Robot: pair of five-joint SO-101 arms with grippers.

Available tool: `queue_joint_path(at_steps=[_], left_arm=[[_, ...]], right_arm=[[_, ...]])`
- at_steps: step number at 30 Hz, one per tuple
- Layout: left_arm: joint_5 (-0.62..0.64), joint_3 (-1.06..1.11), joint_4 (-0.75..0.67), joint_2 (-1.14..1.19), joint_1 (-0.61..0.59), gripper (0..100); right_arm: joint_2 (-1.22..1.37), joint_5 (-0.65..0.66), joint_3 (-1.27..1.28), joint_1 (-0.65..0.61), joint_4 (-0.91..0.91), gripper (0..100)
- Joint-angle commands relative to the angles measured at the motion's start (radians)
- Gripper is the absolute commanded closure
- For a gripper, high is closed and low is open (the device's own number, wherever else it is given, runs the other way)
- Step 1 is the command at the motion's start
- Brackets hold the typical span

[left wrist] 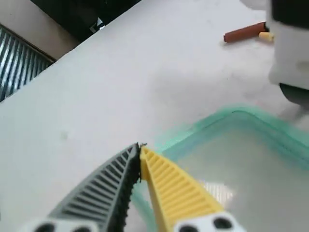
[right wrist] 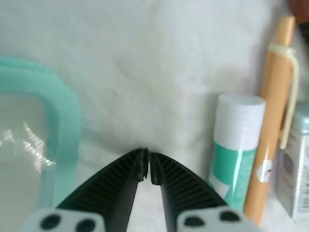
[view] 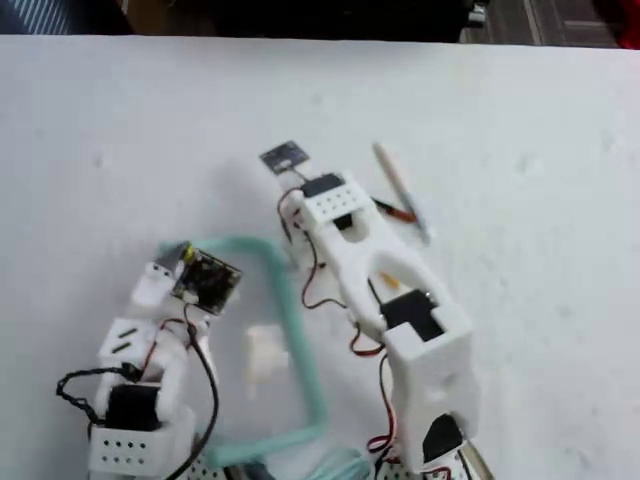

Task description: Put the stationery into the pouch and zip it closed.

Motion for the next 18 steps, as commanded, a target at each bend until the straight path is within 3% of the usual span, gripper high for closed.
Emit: queue_joint_path(at_steps=[1,5,10,18], left_arm=[[-0.005,0.000,-0.040,-0.007,-0.047,98],[0.026,-0.018,-0.028,-0.008,-0.137,98],[0.219,-0.169,0.064,-0.008,-0.283,98],[0.189,-0.183,0.178,-0.008,-0.191,97]], right_arm=[[-0.002,-0.012,-0.086,-0.085,-0.074,98.2],[0.008,-0.014,-0.130,-0.096,-0.045,98.2],[-0.056,-0.005,-0.196,-0.079,0.099,98.2],[-0.128,0.104,-0.150,-0.093,0.147,98.2]])
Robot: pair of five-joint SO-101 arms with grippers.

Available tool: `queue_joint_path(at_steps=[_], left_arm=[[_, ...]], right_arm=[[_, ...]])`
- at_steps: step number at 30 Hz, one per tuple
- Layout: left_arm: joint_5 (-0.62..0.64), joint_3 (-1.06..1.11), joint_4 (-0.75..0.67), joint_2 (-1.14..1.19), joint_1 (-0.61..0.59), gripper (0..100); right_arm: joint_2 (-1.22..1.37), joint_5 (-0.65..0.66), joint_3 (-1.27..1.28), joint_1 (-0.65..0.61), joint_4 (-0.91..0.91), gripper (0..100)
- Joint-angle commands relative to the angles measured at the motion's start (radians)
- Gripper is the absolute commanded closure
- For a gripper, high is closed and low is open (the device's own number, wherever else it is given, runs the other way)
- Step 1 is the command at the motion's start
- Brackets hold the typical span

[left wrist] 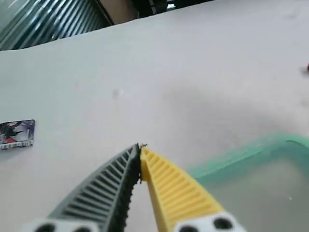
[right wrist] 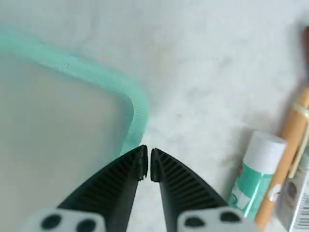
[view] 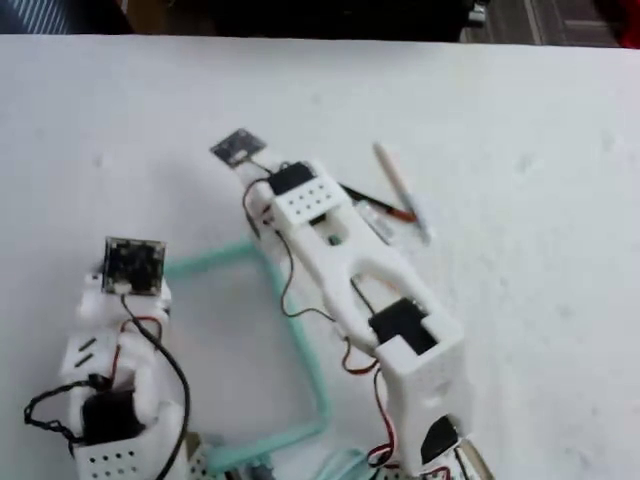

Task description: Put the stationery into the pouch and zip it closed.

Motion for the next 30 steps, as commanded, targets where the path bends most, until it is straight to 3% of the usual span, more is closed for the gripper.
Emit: queue_joint_path(at_steps=[1,5,7,10,12,16,18,30], left_arm=[[-0.063,-0.041,0.098,-0.007,0.073,97],[-0.103,-0.043,0.193,-0.007,0.070,98],[-0.101,-0.049,0.222,-0.007,0.027,98],[-0.025,-0.049,0.236,-0.007,-0.054,98],[0.032,-0.051,0.230,-0.007,-0.128,98],[0.072,-0.049,0.213,-0.007,-0.236,98],[0.072,-0.046,0.213,-0.007,-0.248,98],[0.072,-0.043,0.215,-0.007,-0.248,98]], right_arm=[[-0.061,0.020,0.003,0.010,-0.007,98.2],[-0.027,-0.081,0.005,0.085,0.042,98.2],[-0.022,-0.035,0.005,0.053,0.099,98.1],[-0.021,0.038,0.005,-0.022,0.143,98.1],[-0.018,0.000,-0.003,-0.031,0.142,96.9],[-0.021,-0.106,-0.029,-0.035,0.136,78.8],[-0.018,-0.109,-0.040,-0.056,0.136,71.8],[0.114,-0.109,-0.040,-0.104,0.056,72.8]])
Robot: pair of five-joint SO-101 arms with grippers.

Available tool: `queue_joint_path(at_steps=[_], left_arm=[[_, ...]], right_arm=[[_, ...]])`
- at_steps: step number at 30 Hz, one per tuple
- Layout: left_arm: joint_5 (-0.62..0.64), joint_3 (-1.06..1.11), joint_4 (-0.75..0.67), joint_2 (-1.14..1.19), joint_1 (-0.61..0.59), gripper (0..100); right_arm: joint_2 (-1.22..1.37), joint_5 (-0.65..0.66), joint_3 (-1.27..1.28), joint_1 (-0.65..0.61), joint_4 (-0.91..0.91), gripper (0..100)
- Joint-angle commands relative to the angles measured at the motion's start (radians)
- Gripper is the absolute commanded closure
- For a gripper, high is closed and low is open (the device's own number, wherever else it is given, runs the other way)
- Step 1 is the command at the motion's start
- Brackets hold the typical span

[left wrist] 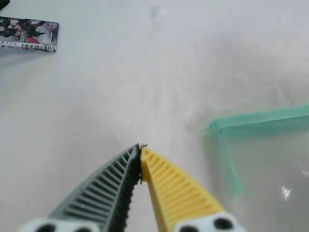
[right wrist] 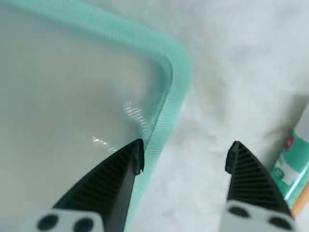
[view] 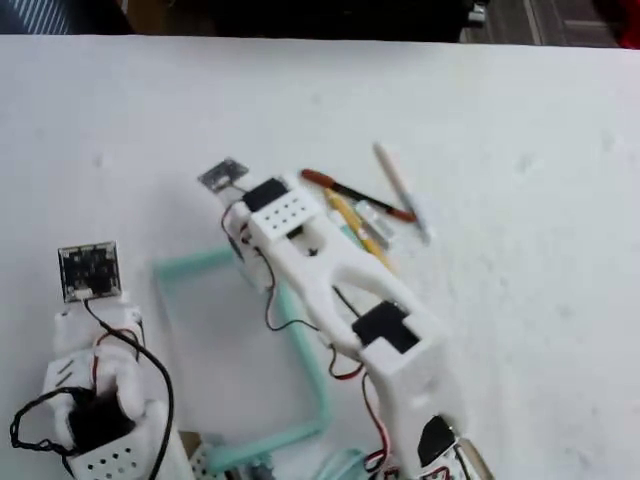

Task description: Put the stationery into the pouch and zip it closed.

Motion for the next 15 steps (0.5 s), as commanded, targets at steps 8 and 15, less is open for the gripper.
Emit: queue_joint_path(at_steps=[8,15], left_arm=[[0.009,-0.043,-0.015,-0.007,-0.007,98],[0.009,-0.043,-0.015,-0.007,-0.007,98]], right_arm=[[0.194,0.038,-0.193,-0.104,0.059,76.2],[0.117,0.037,-0.256,-0.131,0.166,78.5]])
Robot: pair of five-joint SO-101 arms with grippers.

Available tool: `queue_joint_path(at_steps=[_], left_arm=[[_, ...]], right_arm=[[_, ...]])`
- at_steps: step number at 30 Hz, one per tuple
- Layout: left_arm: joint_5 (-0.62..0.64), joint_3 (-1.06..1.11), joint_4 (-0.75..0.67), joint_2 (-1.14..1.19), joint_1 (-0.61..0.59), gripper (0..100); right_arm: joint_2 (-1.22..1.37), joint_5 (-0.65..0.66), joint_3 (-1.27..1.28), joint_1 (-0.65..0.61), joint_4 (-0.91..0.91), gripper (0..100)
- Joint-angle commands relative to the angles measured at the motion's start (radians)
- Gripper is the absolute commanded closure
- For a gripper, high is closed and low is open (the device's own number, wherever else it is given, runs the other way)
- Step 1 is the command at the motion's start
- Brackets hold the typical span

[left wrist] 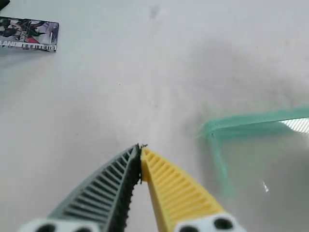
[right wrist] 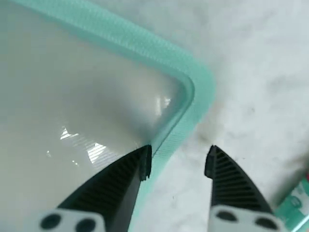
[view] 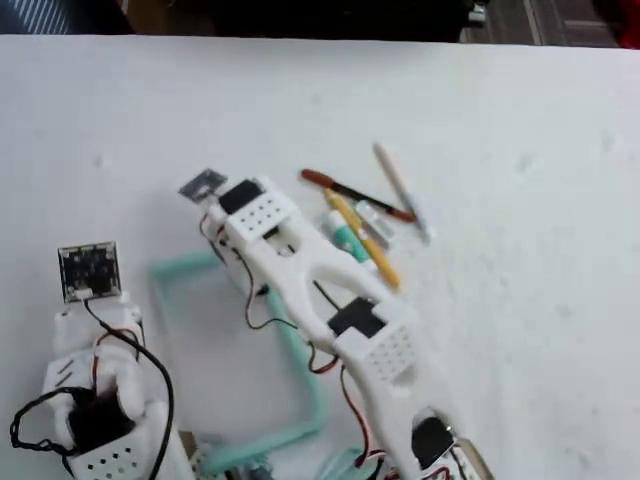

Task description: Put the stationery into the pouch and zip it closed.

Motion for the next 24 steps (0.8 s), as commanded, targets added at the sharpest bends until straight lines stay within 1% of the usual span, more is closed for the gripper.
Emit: queue_joint_path(at_steps=[1,3,7,11,13,16,19,20,22,24], left_arm=[[0.009,-0.043,-0.015,-0.007,-0.007,98],[0.009,-0.043,-0.015,-0.007,-0.008,98],[0.009,-0.043,-0.015,-0.007,-0.008,98],[0.009,-0.043,-0.015,-0.007,-0.008,98],[0.009,-0.043,-0.015,-0.007,-0.007,98],[0.009,-0.043,-0.015,-0.007,-0.007,98],[0.009,-0.043,-0.017,-0.007,-0.007,98],[0.009,-0.043,-0.017,-0.007,-0.008,98],[0.009,-0.044,-0.017,-0.007,-0.012,98],[0.011,-0.049,-0.017,-0.007,-0.042,98]], right_arm=[[-0.059,0.012,-0.021,-0.050,0.025,76.9],[-0.062,0.012,-0.015,-0.054,0.041,75.1],[-0.071,0.029,-0.028,-0.042,0.117,75.1],[-0.173,0.130,-0.084,0.036,0.205,75.2],[-0.260,0.184,-0.060,0.044,0.209,76.0],[-0.415,0.319,0.081,0.002,0.208,83.3],[-0.555,0.437,0.273,-0.047,0.199,94.7],[-0.591,0.451,0.338,-0.054,0.179,98.1],[-0.657,0.451,0.479,-0.058,0.120,97.1],[-0.708,0.451,0.606,-0.064,0.070,98.4]])
